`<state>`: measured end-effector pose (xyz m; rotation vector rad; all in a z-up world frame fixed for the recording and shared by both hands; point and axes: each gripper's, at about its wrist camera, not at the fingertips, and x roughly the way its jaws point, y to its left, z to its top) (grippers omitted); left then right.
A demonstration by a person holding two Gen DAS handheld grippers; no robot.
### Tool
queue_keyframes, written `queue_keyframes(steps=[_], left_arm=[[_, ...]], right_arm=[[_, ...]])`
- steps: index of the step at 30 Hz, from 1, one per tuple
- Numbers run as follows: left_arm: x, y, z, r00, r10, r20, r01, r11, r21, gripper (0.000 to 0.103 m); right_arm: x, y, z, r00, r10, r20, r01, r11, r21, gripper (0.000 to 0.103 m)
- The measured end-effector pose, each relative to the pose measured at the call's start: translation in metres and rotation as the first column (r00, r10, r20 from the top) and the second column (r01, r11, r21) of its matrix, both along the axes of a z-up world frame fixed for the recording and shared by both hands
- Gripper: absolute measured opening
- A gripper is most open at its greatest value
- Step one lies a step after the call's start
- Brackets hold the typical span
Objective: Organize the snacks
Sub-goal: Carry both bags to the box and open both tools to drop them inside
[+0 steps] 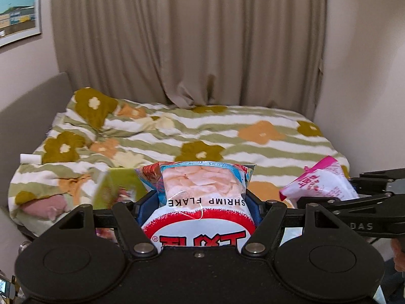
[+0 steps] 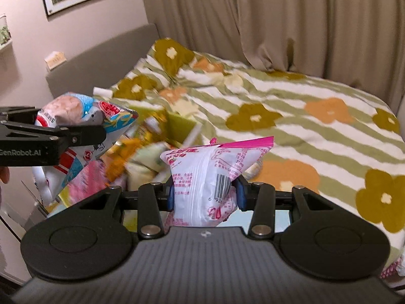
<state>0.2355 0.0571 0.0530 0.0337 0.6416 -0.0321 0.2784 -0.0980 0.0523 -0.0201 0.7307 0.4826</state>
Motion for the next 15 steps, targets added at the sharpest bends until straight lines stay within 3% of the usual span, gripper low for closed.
queue_keyframes(steps=[9, 15], left_arm=[[0.016, 0.102, -0.004, 1.0, 0.02, -0.007, -0.02, 0.999, -0.03, 0.074], [0.038, 0.137, -0.033, 0.997, -0.074, -0.024, 0.072, 0.994, -0.079, 0.074]], right_arm=[[0.004, 0.1, 0.021, 0.998, -0.055, 0.018, 0.054, 0.997, 0.056, 0.058], [0.015, 0.147, 0.01, 0.985, -0.169, -0.032, 0.171, 0.982, 0.083, 0.058]])
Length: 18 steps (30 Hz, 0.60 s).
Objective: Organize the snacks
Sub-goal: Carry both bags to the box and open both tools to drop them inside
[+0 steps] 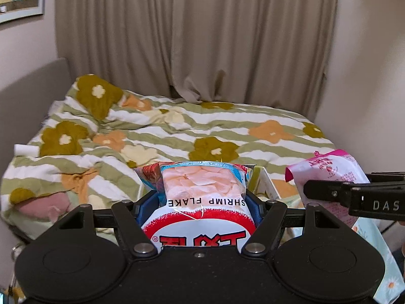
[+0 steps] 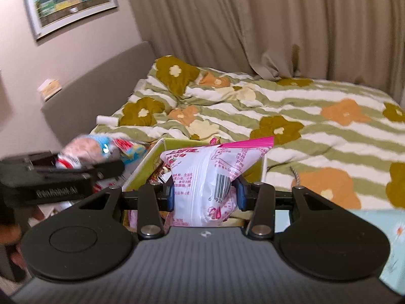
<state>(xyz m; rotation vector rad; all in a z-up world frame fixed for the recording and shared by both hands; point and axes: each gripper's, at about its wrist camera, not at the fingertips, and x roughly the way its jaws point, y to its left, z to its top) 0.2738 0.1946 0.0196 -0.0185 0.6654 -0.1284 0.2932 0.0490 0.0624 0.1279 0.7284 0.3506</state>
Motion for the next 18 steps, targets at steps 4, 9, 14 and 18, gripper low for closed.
queue_keyframes(steps=[4, 9, 14, 18], left_arm=[[0.014, 0.007, -0.014, 0.998, -0.06, 0.003, 0.06, 0.998, -0.022, 0.074], [0.025, 0.001, -0.029, 0.995, -0.096, -0.004, 0.097, 0.995, 0.03, 0.093], [0.014, 0.015, -0.034, 0.997, -0.08, -0.014, 0.08, 0.995, 0.056, 0.1], [-0.001, 0.03, -0.037, 0.998, -0.055, -0.013, 0.056, 0.998, 0.026, 0.103]], right_arm=[[-0.001, 0.013, -0.009, 0.994, -0.106, -0.021, 0.106, 0.994, 0.013, 0.058], [0.001, 0.014, -0.018, 0.979, -0.2, -0.048, 0.201, 0.98, 0.016, 0.058], [0.002, 0.017, -0.026, 0.974, -0.215, -0.066, 0.216, 0.976, -0.004, 0.058], [0.005, 0.02, -0.03, 0.975, -0.207, -0.075, 0.207, 0.978, 0.0, 0.058]])
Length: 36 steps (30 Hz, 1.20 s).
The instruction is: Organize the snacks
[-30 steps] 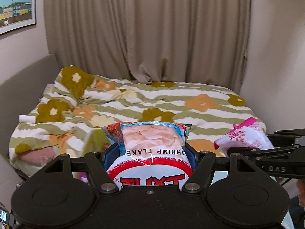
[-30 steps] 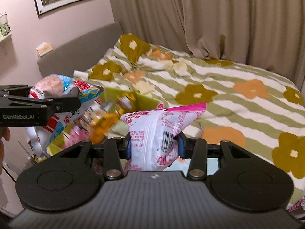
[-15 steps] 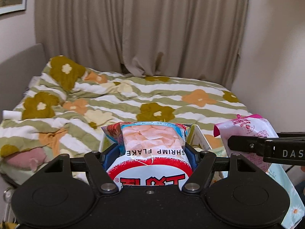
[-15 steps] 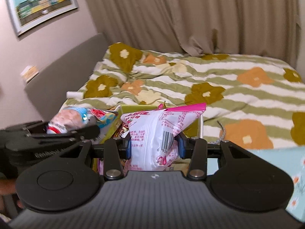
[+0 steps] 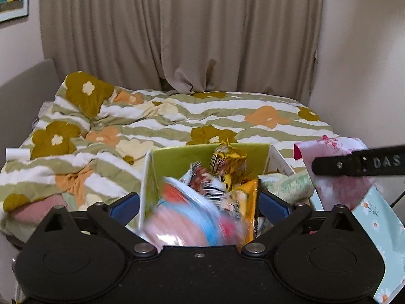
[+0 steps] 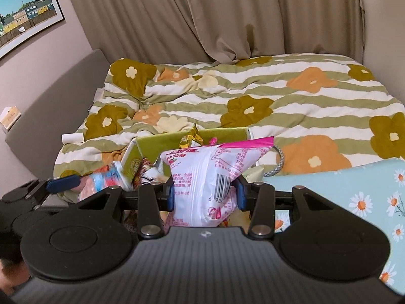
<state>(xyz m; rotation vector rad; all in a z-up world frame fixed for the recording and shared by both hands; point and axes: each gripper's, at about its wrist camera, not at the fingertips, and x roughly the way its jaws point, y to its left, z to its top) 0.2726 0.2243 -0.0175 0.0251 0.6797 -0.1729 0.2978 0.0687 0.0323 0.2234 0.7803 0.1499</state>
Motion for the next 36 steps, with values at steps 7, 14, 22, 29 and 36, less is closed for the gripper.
queue_keyframes(steps=[7, 14, 22, 29, 36], left_arm=[[-0.014, 0.02, 0.0, 1.0, 0.02, -0.021, -0.021, 0.999, -0.031, 0.103], [-0.014, 0.03, 0.001, 1.0, 0.023, -0.017, -0.024, 0.999, -0.029, 0.103], [-0.013, 0.033, -0.011, 0.999, 0.016, -0.052, -0.016, 1.0, 0.003, 0.103], [-0.027, 0.028, 0.002, 0.999, 0.046, -0.026, -0.046, 0.999, 0.01, 0.103], [-0.071, 0.001, 0.041, 0.995, 0.073, 0.068, -0.075, 0.997, 0.024, 0.103]], right_arm=[[0.006, 0.015, -0.002, 1.0, 0.03, -0.002, -0.03, 1.0, -0.007, 0.058], [0.021, 0.029, -0.003, 1.0, 0.017, 0.019, -0.018, 0.999, 0.031, 0.069], [0.019, 0.026, -0.023, 0.998, -0.053, 0.021, 0.051, 0.996, 0.066, 0.103], [0.0, 0.015, -0.013, 0.997, -0.051, 0.058, 0.048, 0.998, 0.049, 0.103], [-0.046, -0.007, 0.027, 0.986, -0.026, 0.162, 0.022, 1.0, 0.021, 0.103]])
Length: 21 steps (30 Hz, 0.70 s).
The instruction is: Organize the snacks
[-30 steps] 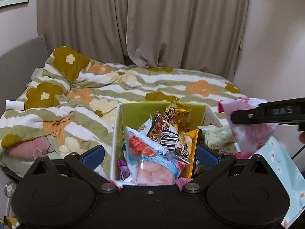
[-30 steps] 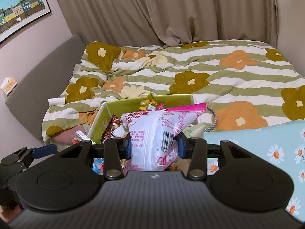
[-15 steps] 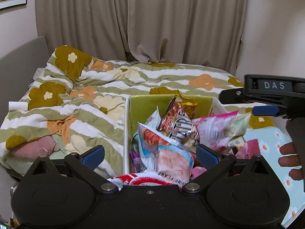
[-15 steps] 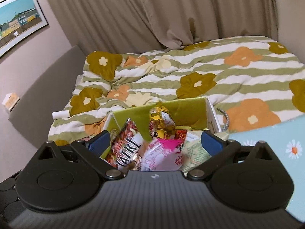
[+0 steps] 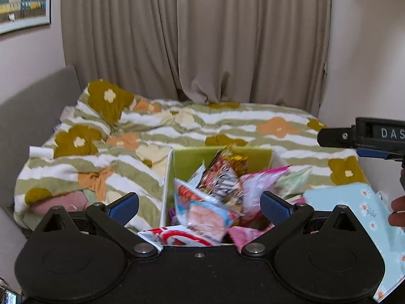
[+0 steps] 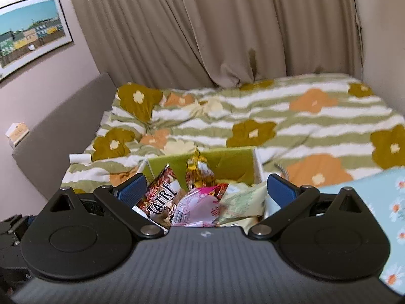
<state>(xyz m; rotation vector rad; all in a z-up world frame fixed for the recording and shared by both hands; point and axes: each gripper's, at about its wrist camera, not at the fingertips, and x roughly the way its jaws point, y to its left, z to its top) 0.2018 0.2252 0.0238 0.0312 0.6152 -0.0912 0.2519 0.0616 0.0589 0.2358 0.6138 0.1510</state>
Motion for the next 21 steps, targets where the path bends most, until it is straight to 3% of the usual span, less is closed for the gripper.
queue_keyframes(steps=[8, 14, 21], left_arm=[[-0.066, -0.039, 0.035, 0.995, 0.008, 0.097, -0.008, 1.0, 0.002, 0.103], [-0.104, -0.069, 0.039, 0.992, 0.007, 0.127, -0.011, 0.999, 0.034, 0.103], [-0.13, -0.095, 0.023, 0.996, -0.019, 0.091, 0.016, 0.999, 0.036, 0.103]], right_arm=[[-0.075, -0.043, 0.036, 0.999, -0.029, 0.039, 0.034, 0.993, -0.115, 0.103], [-0.126, -0.069, 0.031, 0.998, -0.066, -0.011, 0.063, 0.978, -0.201, 0.103], [-0.171, -0.096, 0.013, 0.99, -0.124, -0.069, 0.106, 0.97, -0.221, 0.103]])
